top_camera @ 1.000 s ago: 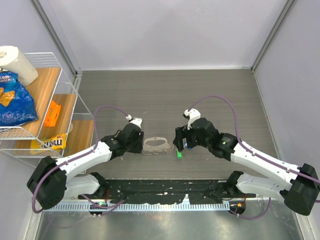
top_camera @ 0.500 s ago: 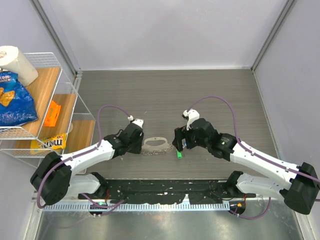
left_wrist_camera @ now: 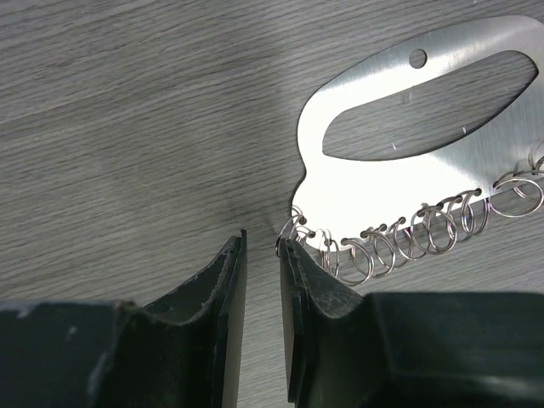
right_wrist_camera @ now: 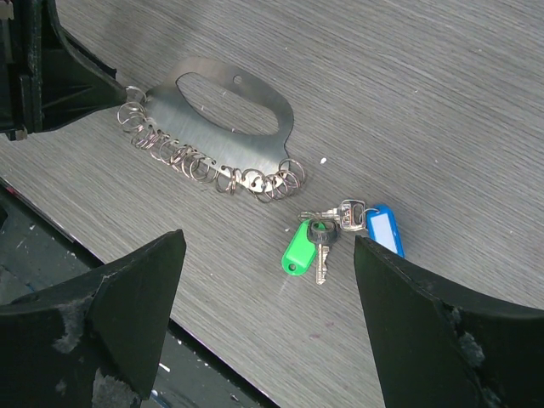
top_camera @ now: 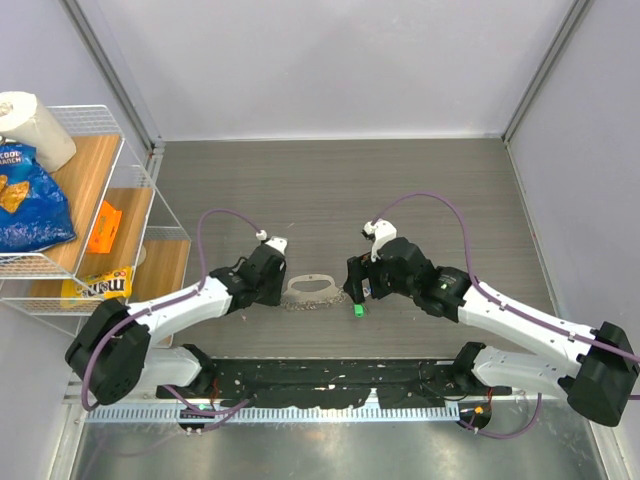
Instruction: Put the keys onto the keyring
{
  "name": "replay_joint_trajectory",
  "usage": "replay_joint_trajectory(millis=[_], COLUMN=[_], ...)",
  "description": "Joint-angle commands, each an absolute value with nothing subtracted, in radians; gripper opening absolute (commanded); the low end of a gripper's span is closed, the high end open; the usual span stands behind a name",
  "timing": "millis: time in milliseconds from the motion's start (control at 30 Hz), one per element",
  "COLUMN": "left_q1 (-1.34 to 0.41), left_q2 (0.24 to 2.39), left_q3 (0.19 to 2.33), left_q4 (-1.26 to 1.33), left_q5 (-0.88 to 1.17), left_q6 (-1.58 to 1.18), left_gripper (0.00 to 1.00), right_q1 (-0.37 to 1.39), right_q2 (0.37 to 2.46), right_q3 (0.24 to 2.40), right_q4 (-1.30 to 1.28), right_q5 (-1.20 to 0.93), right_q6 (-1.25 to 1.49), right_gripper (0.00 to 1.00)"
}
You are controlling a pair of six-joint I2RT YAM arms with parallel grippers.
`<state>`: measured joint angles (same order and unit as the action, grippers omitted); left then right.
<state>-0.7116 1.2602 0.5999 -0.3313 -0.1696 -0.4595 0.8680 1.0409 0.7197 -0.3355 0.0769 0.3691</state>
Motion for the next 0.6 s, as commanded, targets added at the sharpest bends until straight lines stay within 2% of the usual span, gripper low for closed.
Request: replay_joint_trajectory(millis=[0, 367, 500, 567], left_q1=[-0.706, -0.706, -0.706, -0.706], left_q2=[1.275, 1.296, 1.296, 1.295], left_q3=[0.626, 0.609, 0.598, 0.598], left_q4=[-0.267, -0.215, -0.209, -0.213], left_q5=[-0.146, -0.078, -0.075, -0.078], left_q6=[-0.443, -0.442, -0.439, -0.439], left_gripper=[0.27, 0.16, 0.09, 0.0], right_q1=[0.876, 0.881, 0.882, 0.882], right_q2=[1.045, 1.055, 1.054, 1.054], right_q3=[0.738, 0.744, 0.742, 0.742], right_q4=[-0.296, -0.296, -0.298, -0.298], right_q5=[0.089, 0.089, 0.091, 0.091], right_q6=[0.374, 0.376, 0.376, 0.379], right_gripper=[0.87, 0.87, 0.87, 0.87])
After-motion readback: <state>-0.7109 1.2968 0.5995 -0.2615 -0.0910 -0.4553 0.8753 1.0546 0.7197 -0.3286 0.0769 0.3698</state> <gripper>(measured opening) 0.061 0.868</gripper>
